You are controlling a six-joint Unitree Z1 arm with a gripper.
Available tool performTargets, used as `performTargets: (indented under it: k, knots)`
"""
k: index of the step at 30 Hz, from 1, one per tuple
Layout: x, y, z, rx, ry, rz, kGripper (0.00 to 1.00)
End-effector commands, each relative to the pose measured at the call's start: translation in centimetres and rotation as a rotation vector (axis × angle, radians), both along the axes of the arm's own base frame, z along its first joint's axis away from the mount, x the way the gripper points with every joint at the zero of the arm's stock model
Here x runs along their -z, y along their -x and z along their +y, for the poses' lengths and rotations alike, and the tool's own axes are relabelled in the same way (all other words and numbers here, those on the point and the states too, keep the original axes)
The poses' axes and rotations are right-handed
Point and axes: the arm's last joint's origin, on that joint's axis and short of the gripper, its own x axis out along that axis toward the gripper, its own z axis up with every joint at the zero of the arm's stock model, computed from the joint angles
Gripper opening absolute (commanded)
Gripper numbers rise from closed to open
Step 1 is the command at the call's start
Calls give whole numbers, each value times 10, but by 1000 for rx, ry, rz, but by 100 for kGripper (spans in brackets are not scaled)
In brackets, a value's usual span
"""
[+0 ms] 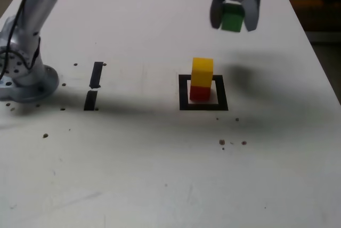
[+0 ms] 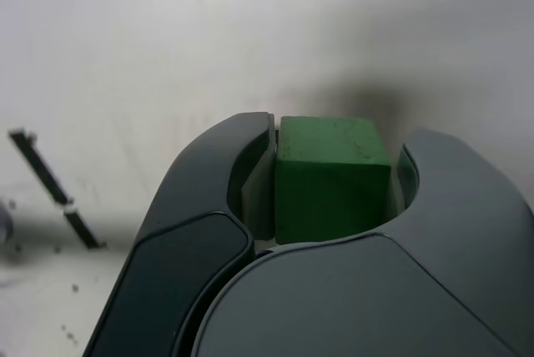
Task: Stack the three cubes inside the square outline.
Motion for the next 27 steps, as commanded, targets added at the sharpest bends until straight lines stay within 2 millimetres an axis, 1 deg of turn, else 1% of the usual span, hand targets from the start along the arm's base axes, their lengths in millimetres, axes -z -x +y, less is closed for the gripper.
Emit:
performTargets:
  k: [1,4,6,8,10,14,19,27]
  knots:
    - [-71,57,-23,13,-3,-159,10]
    - [-65,69,-53,17,-2,-124,10]
    - [-59,74,-69,20,-7,-101,10]
    - [-54,78,-80,21,-15,-80,10]
    - [-49,80,-87,20,-25,-63,10]
    - [-40,82,-92,14,-38,-41,10]
    - [-30,81,-90,-10,-54,-32,11]
    - [-13,80,-89,-119,-67,-24,11]
